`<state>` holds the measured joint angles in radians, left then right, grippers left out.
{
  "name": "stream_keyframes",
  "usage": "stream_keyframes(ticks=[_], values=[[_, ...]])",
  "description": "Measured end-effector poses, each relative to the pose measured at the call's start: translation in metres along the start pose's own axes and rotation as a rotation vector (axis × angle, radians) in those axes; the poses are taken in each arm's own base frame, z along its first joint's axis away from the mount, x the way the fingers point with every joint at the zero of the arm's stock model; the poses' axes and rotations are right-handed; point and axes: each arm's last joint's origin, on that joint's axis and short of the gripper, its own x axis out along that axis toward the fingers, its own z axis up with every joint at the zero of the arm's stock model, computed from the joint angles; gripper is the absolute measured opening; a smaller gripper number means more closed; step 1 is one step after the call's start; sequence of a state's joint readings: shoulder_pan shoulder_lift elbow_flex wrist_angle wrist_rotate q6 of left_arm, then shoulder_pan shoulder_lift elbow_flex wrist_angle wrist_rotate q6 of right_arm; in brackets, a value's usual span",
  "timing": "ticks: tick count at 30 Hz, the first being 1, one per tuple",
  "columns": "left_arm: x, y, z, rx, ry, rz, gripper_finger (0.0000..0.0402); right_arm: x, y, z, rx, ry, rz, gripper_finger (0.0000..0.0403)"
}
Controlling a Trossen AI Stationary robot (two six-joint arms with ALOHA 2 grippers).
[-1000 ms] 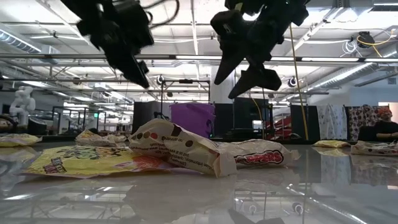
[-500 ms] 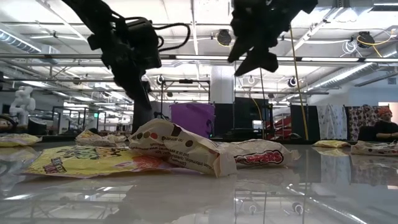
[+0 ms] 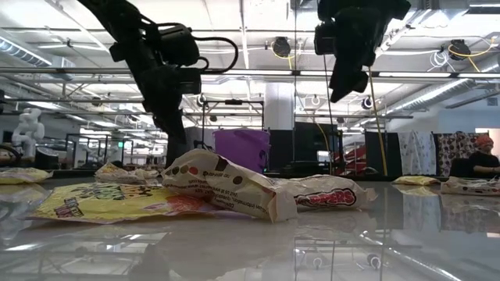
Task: Sort candy by brand, put in halloween buckets
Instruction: Put the white chocolate into the top purple bucket
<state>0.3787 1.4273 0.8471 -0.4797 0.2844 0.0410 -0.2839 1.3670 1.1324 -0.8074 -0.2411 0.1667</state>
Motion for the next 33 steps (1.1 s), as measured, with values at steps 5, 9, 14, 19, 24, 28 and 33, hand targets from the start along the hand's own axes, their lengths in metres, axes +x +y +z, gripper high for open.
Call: stream_keyframes(ticks=[5,9,14,19,24,28,33], values=[[0.000,0.000,-0.001,0.112,0.009,0.001,0.0148,-0.001,-0.004,0.005,0.050,-0.046,-0.008,0.0208],[0.000,0.000,-0.004,0.214,0.038,-0.003,0.0148,-0.001,-0.003,0.010,0.048,-0.095,0.001,0.0208],[0.008,0.002,-0.016,0.332,0.064,-0.005,0.0148,-0.002,-0.003,0.010,0.061,-0.098,0.002,0.0208],[0.019,0.007,-0.030,0.396,0.096,0.090,0.0147,-0.002,-0.004,0.010,0.073,-0.106,-0.017,0.0208],[0.019,0.009,-0.022,0.449,0.029,0.171,0.0147,-0.002,-0.005,0.011,0.077,-0.118,-0.046,0.0208],[0.025,0.011,-0.024,0.526,0.062,0.160,0.0147,-0.002,-0.005,0.011,0.086,-0.117,-0.044,0.0208],[0.044,0.016,-0.028,0.530,0.117,0.141,0.0147,-0.002,-0.005,0.011,0.113,-0.114,-0.043,0.0208]])
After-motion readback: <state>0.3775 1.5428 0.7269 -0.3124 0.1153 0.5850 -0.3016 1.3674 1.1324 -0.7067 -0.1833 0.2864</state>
